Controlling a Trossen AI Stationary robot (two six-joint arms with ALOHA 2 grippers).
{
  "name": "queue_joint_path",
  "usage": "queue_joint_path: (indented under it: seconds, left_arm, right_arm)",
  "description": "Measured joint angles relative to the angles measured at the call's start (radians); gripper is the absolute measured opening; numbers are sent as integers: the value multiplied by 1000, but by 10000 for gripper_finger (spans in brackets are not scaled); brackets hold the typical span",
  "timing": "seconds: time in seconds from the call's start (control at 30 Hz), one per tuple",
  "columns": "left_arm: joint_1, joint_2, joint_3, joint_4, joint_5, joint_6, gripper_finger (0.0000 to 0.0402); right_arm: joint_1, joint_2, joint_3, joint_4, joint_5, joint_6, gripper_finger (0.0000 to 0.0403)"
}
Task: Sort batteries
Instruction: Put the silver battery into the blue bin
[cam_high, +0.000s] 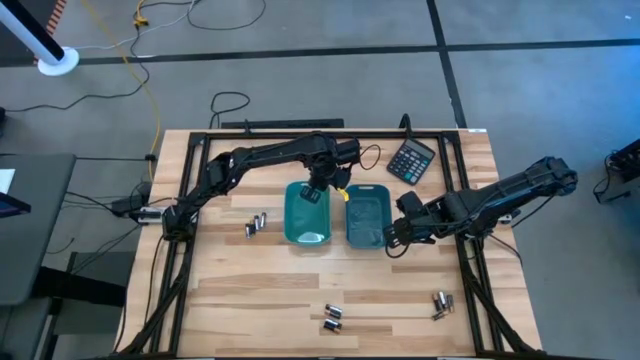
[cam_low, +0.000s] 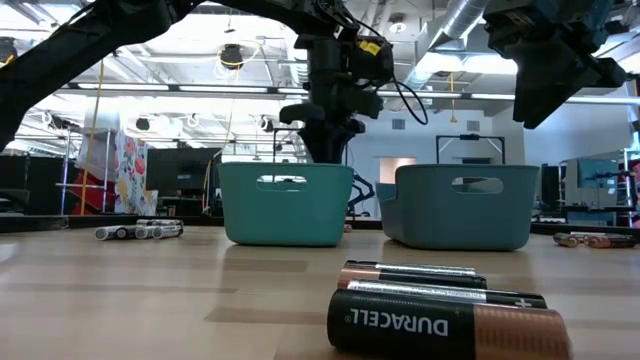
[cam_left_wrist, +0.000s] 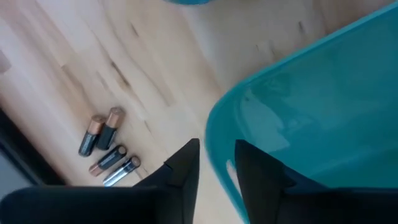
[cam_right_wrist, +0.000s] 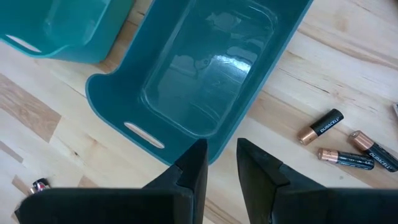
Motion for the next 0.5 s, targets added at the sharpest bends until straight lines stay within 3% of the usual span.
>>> queue_joint_path:
  seconds: [0.27, 0.5]
  left_arm:
    - [0, -33, 0, 0, -21, -43, 116]
    - [5, -138, -1, 14, -7, -154, 115]
  right_arm:
    - [0, -4, 0, -1, 0, 0, 105]
    - [-1, -47, 0, -5, 0, 0, 105]
